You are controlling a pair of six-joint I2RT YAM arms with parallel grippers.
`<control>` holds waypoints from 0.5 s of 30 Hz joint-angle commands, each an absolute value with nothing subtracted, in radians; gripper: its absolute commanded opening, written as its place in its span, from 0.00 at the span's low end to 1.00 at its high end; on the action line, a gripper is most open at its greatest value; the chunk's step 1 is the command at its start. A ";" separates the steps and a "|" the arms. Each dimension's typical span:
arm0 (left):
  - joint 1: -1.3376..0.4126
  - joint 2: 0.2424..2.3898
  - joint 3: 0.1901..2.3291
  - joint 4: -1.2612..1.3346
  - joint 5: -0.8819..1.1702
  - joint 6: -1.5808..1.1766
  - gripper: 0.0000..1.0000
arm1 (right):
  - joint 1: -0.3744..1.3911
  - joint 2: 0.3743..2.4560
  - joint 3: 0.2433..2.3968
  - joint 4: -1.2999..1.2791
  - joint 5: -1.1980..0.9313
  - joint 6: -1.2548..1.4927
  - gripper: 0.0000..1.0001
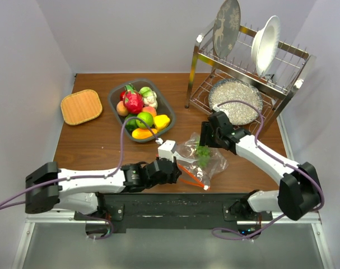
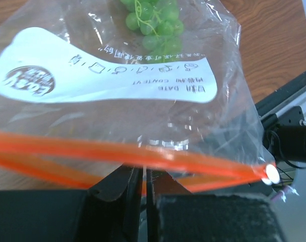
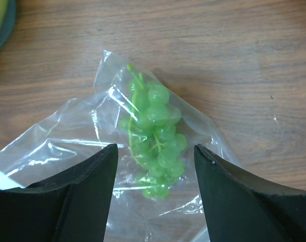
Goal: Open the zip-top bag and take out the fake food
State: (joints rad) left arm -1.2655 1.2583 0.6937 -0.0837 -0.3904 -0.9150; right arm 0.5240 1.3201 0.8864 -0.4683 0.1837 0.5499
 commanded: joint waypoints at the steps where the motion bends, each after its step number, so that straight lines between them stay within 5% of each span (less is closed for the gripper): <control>1: -1.249 1.359 0.738 0.096 -0.417 -0.916 0.11 | 0.529 1.356 0.890 -0.403 0.201 0.555 0.66; 7: -1.195 1.486 0.742 0.225 -0.388 -0.887 0.24 | 0.537 1.365 0.831 -0.351 0.166 0.569 0.51; 15: -1.183 1.634 0.811 0.290 -0.370 -0.824 0.54 | 0.554 1.305 0.732 -0.321 0.111 0.595 0.25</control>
State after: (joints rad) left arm -1.1866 1.5955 0.7624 0.1791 -0.3698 -0.8688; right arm 0.5461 1.3632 0.7692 -0.3637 0.1509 0.5697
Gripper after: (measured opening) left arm 0.496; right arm 0.293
